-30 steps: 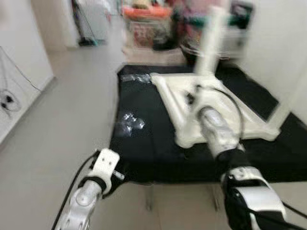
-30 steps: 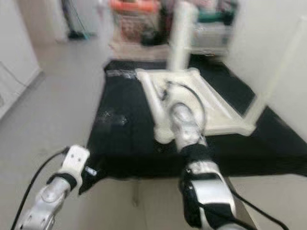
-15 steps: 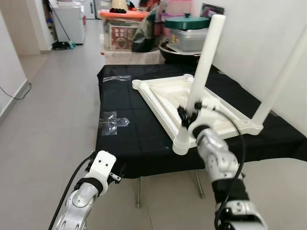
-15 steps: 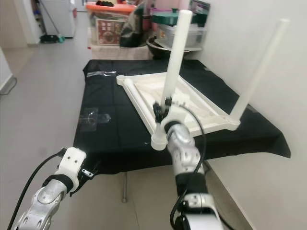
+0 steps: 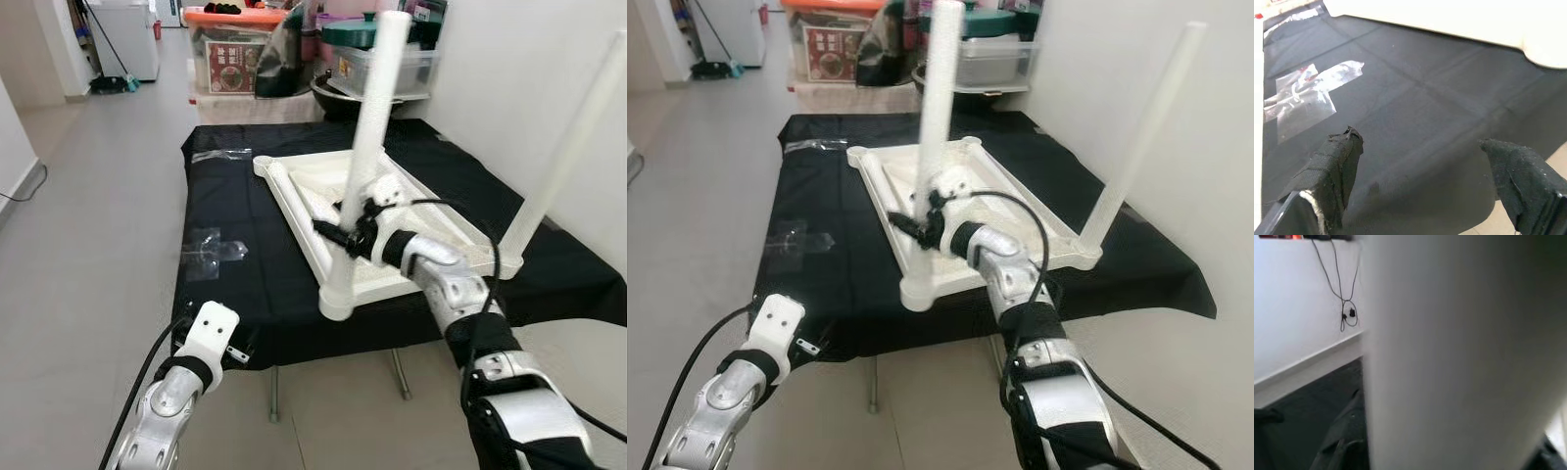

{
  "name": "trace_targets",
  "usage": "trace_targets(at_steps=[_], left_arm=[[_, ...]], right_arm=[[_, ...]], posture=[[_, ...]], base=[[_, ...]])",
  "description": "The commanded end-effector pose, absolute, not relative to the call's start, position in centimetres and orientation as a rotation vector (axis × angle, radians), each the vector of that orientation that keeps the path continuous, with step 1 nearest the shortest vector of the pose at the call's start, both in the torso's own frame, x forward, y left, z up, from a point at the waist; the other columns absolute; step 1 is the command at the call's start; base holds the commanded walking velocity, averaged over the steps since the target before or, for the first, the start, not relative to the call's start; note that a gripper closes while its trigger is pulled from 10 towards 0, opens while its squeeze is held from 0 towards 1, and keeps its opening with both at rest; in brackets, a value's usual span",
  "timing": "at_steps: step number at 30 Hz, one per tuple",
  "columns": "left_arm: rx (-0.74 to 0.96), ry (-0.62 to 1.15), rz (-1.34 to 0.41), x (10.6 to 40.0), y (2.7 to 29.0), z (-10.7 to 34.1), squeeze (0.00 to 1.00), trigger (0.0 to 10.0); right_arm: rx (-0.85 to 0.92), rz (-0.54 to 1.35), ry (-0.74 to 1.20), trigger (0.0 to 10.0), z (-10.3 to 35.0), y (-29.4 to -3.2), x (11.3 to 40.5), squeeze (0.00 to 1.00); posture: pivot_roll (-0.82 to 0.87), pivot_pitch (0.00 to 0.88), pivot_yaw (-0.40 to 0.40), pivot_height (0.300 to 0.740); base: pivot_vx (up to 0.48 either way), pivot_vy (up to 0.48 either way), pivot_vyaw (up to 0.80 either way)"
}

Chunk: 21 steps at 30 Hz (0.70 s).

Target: Building children table

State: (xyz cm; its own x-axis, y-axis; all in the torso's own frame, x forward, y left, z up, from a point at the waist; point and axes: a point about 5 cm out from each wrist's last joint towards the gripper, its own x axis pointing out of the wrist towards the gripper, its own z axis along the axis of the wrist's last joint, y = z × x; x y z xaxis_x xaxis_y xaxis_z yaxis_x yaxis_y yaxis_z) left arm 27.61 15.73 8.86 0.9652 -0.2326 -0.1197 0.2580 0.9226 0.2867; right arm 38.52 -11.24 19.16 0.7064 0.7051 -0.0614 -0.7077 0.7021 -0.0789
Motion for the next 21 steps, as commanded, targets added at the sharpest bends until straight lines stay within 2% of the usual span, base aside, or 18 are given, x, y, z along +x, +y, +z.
trace_targets(at_steps=[1,2,6,8,9,11,12,13,14,21], left_arm=[[0.298,0.088,-0.257,27.7,15.5,8.6,0.00,10.0],[0.296,0.083,-0.257,27.7,15.4,8.8,0.00,10.0],[0.296,0.083,-0.249,27.5,15.7,8.8,0.00,10.0],[0.302,0.094,-0.253,27.3,15.7,8.4,0.00,10.0],[0.302,0.094,-0.253,27.3,15.7,8.4,0.00,10.0],[0.300,0.093,-0.258,27.3,15.5,8.4,0.00,10.0],[0.300,0.093,-0.258,27.3,15.5,8.4,0.00,10.0],[0.299,0.091,-0.259,27.4,15.5,8.5,0.00,10.0],[0.297,0.087,-0.259,27.5,15.4,8.6,0.00,10.0],[0.295,0.083,-0.258,27.5,15.4,8.7,0.00,10.0]], right_arm=[[-0.123,0.713,0.085,0.0,18.2,-11.8,39.0,0.00],[-0.103,0.656,0.093,0.0,18.2,-12.4,39.4,0.00],[-0.078,0.632,0.084,0.0,18.4,-13.1,39.6,0.00],[-0.093,0.460,0.096,0.0,18.3,-14.3,40.0,0.00],[-0.093,0.460,0.096,0.0,18.3,-14.3,40.0,0.00],[-0.052,0.017,0.144,0.0,17.3,-17.3,40.3,0.00],[-0.052,0.017,0.144,0.0,17.3,-17.3,40.3,0.00],[-0.030,-0.134,0.166,0.0,16.8,-18.3,40.1,0.00],[-0.015,-0.200,0.179,0.0,16.1,-18.1,39.7,0.00],[-0.020,-0.259,0.182,0.0,14.9,-16.8,38.9,0.00]], posture=[[0.14,0.000,-0.100,0.740],[0.14,0.000,-0.100,0.740],[0.13,0.000,-0.096,0.740],[0.13,0.000,-0.094,0.740],[0.13,0.000,-0.094,0.740],[0.12,0.000,-0.092,0.740],[0.12,0.000,-0.092,0.740],[0.12,0.000,-0.092,0.740],[0.13,0.000,-0.093,0.740],[0.13,0.000,-0.088,0.740]], base=[[0.000,0.000,0.00],[0.000,0.000,0.00],[0.000,0.000,0.00],[0.000,0.000,0.00],[0.000,0.000,0.00],[0.000,0.000,0.00],[0.000,0.000,0.00],[0.000,0.000,0.00],[0.000,0.000,0.00],[0.000,0.000,0.00]])
